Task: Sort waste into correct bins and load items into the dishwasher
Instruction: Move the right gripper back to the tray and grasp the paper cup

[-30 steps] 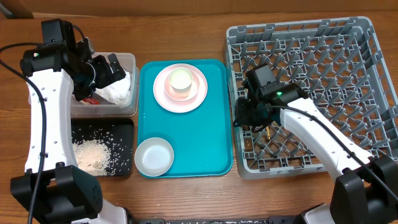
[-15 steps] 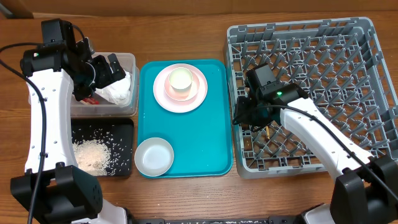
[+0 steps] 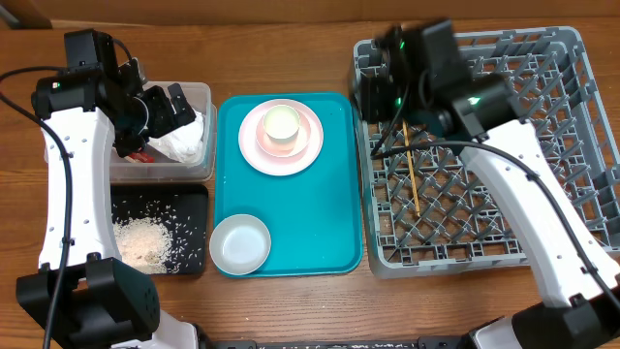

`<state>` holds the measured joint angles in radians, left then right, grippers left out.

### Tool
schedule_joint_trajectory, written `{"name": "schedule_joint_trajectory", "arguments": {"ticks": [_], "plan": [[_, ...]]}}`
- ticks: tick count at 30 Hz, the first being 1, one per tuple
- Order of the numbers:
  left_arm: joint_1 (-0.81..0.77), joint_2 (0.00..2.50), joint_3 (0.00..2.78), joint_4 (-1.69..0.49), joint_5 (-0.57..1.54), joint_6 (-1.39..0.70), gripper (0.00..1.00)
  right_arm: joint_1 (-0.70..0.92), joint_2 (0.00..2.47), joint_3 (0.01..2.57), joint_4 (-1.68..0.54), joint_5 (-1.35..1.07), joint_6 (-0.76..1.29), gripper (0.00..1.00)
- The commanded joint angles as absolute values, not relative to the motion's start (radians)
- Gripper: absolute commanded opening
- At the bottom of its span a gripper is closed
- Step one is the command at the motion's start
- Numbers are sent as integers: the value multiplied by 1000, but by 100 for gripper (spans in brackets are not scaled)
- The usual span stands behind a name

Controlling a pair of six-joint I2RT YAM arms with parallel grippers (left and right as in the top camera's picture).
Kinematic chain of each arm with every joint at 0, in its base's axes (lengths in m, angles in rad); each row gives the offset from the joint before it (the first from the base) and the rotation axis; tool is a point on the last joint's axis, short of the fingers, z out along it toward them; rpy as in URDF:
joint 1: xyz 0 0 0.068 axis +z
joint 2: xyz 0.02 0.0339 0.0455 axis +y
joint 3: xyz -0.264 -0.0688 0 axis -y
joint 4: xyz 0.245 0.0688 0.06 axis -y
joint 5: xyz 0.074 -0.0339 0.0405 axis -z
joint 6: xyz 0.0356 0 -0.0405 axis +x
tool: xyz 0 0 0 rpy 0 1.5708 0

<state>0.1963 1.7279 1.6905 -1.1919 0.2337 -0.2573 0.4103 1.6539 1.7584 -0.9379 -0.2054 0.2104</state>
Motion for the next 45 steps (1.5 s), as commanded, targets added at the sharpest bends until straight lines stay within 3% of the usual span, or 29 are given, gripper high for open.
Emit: {"name": "schedule_joint_trajectory", "arguments": {"ticks": [1,3,8,12,13,14,15,21,39,42,45], "plan": [[194,1720,1707,-1193,228,-239,100,422,1639,1810,-827,-328,78,65],[194,1720,1707,-1193,228,-239,100,422,1639,1807,-765,-377,83,71],[194,1720,1707,-1193,228,-239,100,445,1658,1781,-655,-519,81,71],[194,1720,1707,-1193,228,-239,100,525,1745,1779,-631,-441,91,69],[194,1720,1707,-1192,228,-239,100,547,1774,1779,-638,-382,126,66],[194,1720,1707,-1193,228,-239,100,566,1797,1779,-647,-326,155,53],[194,1720,1707,-1193,228,-239,100,587,1824,1779,-656,-272,157,47],[194,1720,1707,-1193,228,-239,100,694,1914,1789,-666,-9,106,52],[192,1720,1707,-1192,228,-239,100,707,2156,1789,-579,6,25,54],[192,1720,1707,-1193,228,-239,100,707,2160,1789,-576,6,25,50],[192,1720,1707,-1193,228,-239,100,707,2160,1789,-585,6,25,38]]}}
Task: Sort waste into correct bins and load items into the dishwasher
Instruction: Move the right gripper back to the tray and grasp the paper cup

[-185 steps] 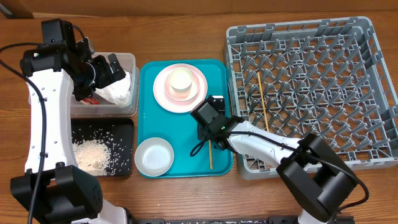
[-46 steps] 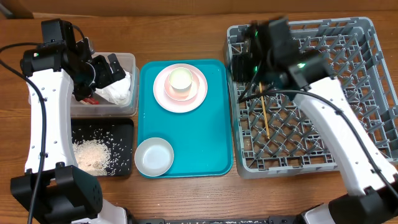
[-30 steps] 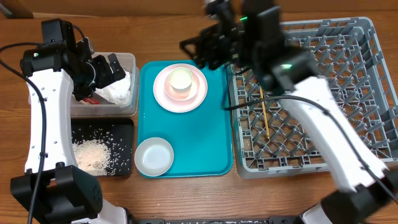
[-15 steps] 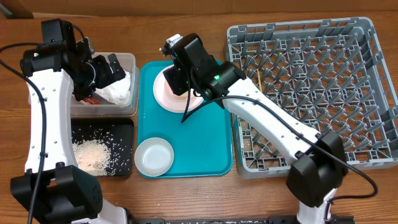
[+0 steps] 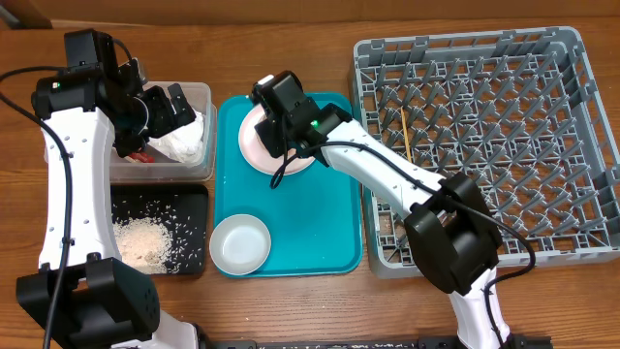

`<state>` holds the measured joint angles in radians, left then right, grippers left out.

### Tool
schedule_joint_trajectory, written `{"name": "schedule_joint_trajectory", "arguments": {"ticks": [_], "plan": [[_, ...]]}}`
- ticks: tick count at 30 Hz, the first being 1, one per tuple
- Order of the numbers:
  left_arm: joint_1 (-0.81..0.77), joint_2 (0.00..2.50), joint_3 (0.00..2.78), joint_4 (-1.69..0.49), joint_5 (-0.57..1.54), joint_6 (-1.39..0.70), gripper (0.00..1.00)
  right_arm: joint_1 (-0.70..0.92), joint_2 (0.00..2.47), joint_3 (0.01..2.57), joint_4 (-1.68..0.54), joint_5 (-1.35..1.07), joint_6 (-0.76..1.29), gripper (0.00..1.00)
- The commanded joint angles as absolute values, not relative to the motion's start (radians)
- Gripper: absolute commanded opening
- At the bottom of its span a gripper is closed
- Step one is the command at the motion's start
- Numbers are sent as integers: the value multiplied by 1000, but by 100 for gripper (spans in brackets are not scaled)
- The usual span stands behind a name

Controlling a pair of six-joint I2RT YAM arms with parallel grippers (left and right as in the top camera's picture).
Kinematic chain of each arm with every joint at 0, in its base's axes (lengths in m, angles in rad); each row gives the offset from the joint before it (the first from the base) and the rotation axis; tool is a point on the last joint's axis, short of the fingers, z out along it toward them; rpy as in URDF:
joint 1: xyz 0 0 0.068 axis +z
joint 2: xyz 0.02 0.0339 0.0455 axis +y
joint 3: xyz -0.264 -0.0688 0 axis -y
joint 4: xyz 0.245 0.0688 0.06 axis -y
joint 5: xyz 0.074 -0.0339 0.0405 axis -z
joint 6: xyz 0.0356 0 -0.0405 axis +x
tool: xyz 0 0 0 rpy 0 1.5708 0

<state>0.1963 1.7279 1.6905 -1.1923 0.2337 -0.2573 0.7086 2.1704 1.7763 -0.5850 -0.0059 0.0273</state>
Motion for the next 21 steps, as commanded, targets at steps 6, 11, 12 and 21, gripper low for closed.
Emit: {"name": "schedule_joint_trajectory", "arguments": {"ticks": [6,11,12,21], "plan": [[192,1720,1707,-1193,228,-239,100,707,2160,1787,-627,6,25,34],[192,1720,1707,-1193,228,-239,100,707,2160,1787,-645,6,25,28],[192,1720,1707,-1193,228,-239,100,707,2160,1787,-648,6,25,25],[192,1720,1707,-1193,228,-239,100,707,2160,1787,-657,7,25,21]]}}
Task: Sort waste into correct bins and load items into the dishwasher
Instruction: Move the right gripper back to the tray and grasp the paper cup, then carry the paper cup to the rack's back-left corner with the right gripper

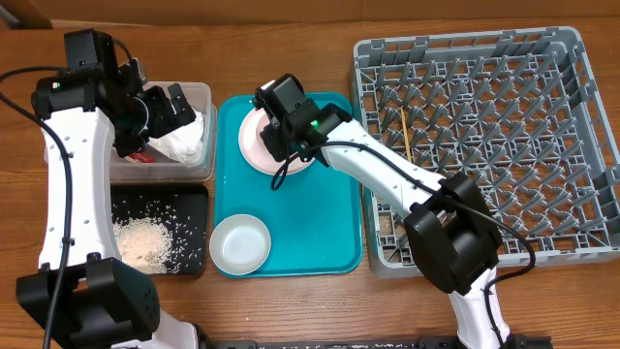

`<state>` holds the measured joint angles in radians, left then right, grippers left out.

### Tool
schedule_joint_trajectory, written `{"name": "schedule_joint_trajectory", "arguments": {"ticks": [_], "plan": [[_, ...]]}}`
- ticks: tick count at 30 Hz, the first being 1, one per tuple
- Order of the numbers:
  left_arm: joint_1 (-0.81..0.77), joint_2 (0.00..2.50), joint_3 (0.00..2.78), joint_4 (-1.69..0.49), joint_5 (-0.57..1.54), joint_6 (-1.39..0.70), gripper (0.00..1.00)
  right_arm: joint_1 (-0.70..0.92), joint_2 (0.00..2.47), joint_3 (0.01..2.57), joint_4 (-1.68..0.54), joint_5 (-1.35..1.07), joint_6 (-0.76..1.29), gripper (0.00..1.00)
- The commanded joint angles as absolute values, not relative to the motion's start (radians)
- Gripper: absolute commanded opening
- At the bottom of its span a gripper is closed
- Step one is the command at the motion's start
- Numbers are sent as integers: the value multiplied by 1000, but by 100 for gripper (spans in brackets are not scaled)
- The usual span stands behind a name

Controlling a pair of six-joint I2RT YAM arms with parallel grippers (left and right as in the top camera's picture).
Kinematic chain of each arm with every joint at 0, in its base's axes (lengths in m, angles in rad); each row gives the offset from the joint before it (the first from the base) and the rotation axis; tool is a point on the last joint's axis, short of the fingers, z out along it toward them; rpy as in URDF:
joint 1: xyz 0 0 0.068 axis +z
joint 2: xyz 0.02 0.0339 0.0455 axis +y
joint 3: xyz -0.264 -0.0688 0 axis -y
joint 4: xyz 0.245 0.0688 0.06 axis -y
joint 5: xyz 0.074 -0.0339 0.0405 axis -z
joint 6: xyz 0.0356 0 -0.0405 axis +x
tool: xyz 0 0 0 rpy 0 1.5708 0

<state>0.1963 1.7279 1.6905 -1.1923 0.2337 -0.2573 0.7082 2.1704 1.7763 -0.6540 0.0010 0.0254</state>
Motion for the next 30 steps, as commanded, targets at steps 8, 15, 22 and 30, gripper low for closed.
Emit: {"name": "schedule_joint_trajectory", "arguments": {"ticks": [8,15,22,30], "plan": [[188,1720,1707,-1193,228,-239,100,707,2159,1787,-655,7,25,14],[191,1720,1707,-1193,228,-239,100,706,2126,1821,-664,6,26,4],[189,1720,1707,-1193,228,-239,100,701,2014,1868,-678,6,25,4],[189,1720,1707,-1193,228,-239,100,579,1853,1868,-697,-215,26,4]]}}
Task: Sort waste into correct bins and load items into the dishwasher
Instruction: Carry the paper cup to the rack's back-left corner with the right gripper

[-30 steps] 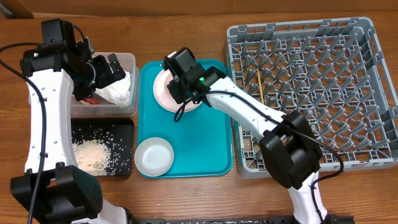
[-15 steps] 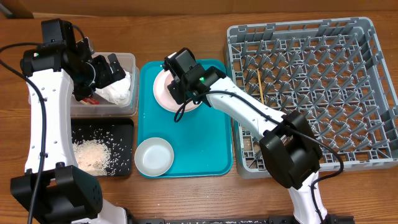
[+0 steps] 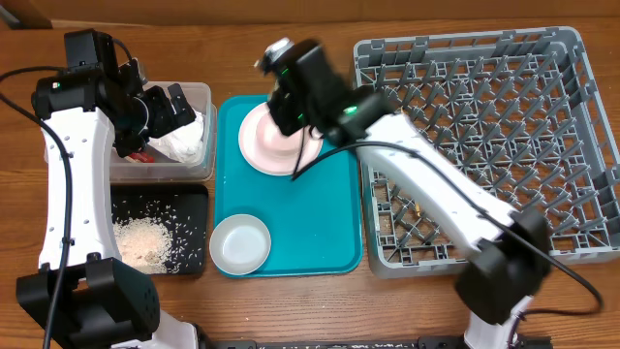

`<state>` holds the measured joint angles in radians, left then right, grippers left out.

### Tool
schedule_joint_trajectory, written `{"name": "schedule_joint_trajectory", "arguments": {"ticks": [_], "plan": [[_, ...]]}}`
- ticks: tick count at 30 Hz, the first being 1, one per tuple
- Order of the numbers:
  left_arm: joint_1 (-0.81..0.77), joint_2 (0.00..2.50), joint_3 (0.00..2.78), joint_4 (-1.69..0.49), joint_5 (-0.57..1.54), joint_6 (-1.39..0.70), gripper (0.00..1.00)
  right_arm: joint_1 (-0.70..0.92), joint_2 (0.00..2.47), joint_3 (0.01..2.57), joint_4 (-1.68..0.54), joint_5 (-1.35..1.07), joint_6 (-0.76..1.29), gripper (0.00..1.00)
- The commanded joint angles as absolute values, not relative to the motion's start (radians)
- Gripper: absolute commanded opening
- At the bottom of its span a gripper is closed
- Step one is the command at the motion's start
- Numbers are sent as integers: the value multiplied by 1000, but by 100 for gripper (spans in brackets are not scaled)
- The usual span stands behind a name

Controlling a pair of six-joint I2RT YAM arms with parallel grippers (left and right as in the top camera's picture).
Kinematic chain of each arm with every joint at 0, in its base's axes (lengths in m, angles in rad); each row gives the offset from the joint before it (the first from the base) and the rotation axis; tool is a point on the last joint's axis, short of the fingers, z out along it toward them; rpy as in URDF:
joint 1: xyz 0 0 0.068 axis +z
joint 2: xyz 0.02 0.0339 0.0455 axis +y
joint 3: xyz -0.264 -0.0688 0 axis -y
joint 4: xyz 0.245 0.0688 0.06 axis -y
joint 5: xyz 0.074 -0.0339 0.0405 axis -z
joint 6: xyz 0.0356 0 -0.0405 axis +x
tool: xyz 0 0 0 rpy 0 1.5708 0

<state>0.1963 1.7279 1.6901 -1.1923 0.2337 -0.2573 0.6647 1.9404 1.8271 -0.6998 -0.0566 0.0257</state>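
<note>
A pink plate (image 3: 271, 147) lies at the back of the teal tray (image 3: 300, 223), and its middle shows bare. My right gripper (image 3: 291, 109) hangs raised and blurred over the plate's far right part. Its fingers are mostly hidden under the wrist, and the pale cup seems held there, out of sight. A white bowl (image 3: 240, 244) sits at the tray's front left. The grey dish rack (image 3: 542, 116) stands to the right. My left gripper (image 3: 172, 105) is open above crumpled white paper (image 3: 184, 143) in the clear bin (image 3: 201, 90).
A black tray (image 3: 192, 199) holding spilled rice (image 3: 145, 240) lies in front of the clear bin. Something red (image 3: 141, 155) shows in the bin beside the paper. The right arm stretches across the rack's left half.
The right gripper was low on the cup on the pink plate; now it is raised and shifted slightly back and right, and the cup no longer shows on the plate. The left arm is unchanged.
The right gripper was first over the rack's back left corner, with a chopstick lying in the rack and the cup on the plate. Then it was down at the cup, twice. Now it is lifted and the plate is bare. The left gripper stayed over the bin.
</note>
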Motion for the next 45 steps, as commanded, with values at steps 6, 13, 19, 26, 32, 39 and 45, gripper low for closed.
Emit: {"name": "schedule_joint_trajectory", "arguments": {"ticks": [6,13,19,26,32,39,45], "plan": [[189,1720,1707,-1193,228,-239,100,287,1852,1868,-690,-703,30,4],[189,1720,1707,-1193,228,-239,100,23,1932,1866,-613,-1116,33,4],[189,1720,1707,-1192,228,-239,100,-91,2084,1866,-497,-1392,113,4],[189,1720,1707,-1192,228,-239,100,-97,2228,1866,-469,-1436,131,4],[189,1720,1707,-1192,228,-239,100,-83,2289,1866,-461,-1442,132,4],[189,1720,1707,-1193,228,-239,100,-14,2304,1866,-425,-1400,131,4],[189,1720,1707,-1193,228,-239,100,11,2304,1866,-442,-1364,131,4]]}}
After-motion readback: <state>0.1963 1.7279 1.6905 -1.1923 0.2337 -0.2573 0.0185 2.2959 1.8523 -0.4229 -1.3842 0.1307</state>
